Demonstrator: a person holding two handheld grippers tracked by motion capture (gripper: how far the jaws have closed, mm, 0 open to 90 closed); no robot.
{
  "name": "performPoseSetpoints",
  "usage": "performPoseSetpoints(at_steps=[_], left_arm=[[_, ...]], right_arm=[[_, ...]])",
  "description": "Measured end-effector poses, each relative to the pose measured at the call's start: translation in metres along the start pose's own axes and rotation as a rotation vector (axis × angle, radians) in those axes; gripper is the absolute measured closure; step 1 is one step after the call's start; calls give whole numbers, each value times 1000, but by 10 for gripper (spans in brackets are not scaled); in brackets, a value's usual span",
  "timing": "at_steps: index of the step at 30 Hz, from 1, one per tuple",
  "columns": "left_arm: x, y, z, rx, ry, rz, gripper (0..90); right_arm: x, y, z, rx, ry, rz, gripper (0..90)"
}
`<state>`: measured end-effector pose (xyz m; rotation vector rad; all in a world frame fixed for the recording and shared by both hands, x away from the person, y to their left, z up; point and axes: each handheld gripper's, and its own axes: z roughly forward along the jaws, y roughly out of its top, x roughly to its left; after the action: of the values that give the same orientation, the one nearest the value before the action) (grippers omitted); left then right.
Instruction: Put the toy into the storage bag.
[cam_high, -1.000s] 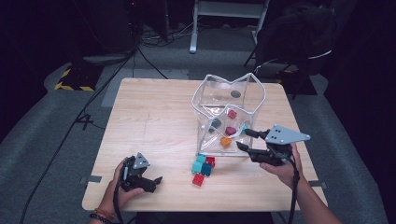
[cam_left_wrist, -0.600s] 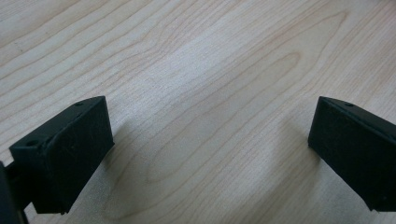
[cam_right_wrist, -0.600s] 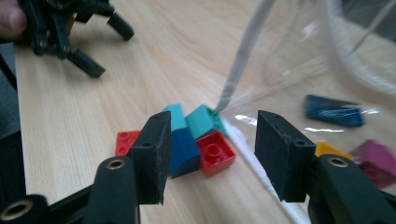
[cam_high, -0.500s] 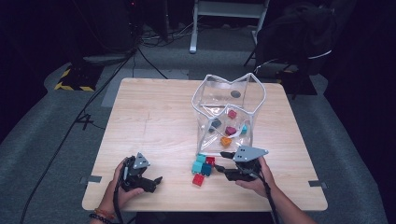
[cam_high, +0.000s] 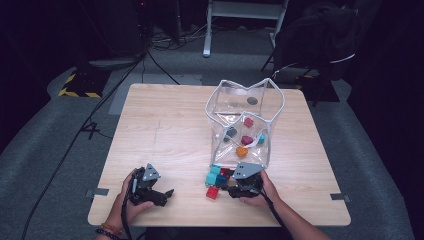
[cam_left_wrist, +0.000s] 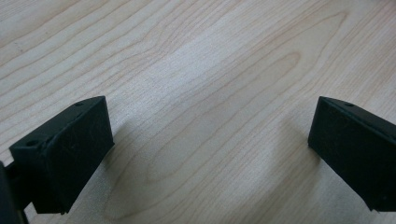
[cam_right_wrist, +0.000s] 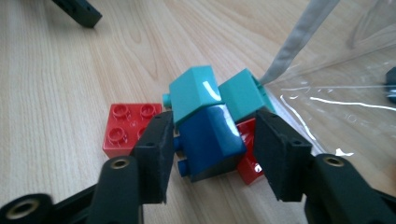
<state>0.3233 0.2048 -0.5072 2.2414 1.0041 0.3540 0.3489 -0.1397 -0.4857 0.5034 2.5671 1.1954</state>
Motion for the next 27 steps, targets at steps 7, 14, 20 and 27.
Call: performPoseSetpoints(at_steps=[7, 14, 20, 27], left_arm=[[0, 0, 0, 0, 1, 1, 1], [0, 0, 0, 0, 1, 1, 1], [0, 0, 0, 0, 1, 1, 2], [0, 0, 0, 0, 1, 1, 1]], right_arm=[[2, -4, 6, 11, 3, -3, 524], [6, -4, 7, 9, 1, -10, 548], [14, -3, 7, 14, -8, -43, 597], [14, -2, 7, 19, -14, -38, 612]])
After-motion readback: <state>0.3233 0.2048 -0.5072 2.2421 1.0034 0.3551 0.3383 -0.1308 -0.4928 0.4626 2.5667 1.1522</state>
